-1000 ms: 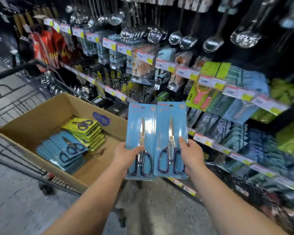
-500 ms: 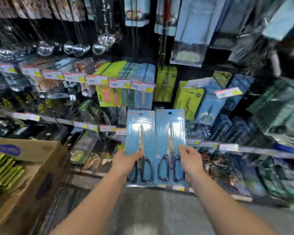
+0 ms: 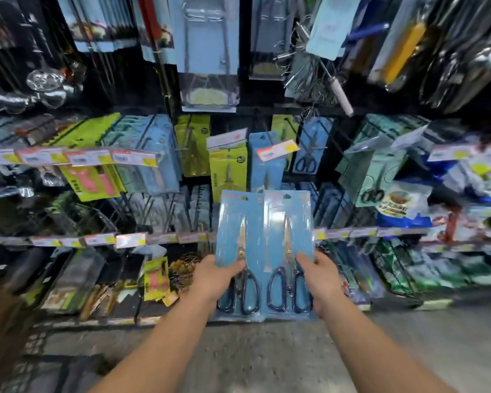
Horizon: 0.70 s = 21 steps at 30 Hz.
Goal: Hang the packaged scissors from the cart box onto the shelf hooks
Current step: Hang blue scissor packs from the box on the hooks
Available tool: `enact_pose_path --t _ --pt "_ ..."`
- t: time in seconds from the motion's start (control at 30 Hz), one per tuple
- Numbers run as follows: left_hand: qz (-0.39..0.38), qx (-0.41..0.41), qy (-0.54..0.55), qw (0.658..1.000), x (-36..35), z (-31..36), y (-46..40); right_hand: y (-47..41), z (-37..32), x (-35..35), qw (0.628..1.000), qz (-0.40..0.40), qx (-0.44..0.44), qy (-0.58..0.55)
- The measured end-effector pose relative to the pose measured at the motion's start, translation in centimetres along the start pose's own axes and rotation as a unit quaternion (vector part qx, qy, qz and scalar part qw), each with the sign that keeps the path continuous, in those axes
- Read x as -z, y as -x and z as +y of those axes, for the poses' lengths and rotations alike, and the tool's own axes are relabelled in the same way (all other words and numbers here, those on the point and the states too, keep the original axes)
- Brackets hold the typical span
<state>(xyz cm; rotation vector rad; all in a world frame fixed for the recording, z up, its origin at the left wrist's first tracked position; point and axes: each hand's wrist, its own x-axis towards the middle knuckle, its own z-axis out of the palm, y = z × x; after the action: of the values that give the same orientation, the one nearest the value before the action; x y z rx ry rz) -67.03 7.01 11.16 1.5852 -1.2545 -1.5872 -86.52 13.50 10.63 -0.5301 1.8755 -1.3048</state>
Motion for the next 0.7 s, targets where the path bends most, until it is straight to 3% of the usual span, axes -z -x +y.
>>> enact_pose_path --t 0.37,0.5,0.7 --pt "-0.087 0.012 -0.061 0.994 -8.1 2.1 -5.9 -7.4 1.1 5.8 0.992 0.071 -0.098 -0.025" --pt "-0.113 0.016 -0.064 0.991 -10.0 3.1 -8.4 -11.0 0.3 6.4 0.983 0.054 -0.157 -0.078" --pt "-0.130 0.013 -0.084 0.988 -11.1 3.5 -11.5 -13.5 -0.7 5.7 0.983 0.070 -0.124 -0.117"
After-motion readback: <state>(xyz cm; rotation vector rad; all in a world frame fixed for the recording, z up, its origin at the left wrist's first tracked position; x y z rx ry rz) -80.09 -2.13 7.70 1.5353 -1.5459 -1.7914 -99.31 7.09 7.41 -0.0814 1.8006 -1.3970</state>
